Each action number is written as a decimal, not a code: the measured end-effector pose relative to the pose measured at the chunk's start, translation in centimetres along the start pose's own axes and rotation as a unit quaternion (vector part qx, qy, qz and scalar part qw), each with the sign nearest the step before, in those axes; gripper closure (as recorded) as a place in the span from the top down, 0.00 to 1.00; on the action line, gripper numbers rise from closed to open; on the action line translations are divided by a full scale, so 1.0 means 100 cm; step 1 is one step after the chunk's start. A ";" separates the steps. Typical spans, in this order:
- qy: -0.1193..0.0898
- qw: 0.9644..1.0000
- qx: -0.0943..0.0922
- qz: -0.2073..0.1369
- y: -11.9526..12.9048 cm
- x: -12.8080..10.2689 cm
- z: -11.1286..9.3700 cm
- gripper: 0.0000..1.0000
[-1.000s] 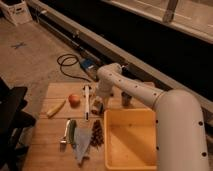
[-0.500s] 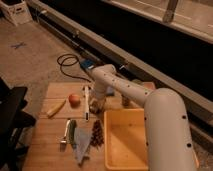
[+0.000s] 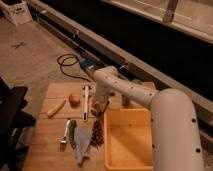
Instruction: Wipe table surface with eraser
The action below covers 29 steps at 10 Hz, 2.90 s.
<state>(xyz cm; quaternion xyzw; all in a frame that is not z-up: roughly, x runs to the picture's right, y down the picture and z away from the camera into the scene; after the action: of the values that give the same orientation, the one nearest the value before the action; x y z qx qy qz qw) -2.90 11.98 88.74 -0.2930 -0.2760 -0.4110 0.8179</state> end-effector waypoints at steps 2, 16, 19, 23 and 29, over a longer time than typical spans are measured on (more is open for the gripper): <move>0.013 1.000 -0.006 0.026 0.020 -0.012 -0.016 0.00; 0.013 0.997 0.073 0.011 -0.045 -0.030 0.000 0.00; -0.004 0.998 0.057 0.032 -0.019 -0.052 -0.001 0.00; 0.011 0.997 0.016 0.076 0.026 -0.018 -0.015 0.00; 0.040 0.997 0.031 0.063 -0.013 0.035 -0.013 0.00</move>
<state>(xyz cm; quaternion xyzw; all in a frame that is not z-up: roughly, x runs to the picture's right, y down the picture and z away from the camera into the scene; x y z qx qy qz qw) -1.88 8.65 90.64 -0.2679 -0.2361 -0.3615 0.8613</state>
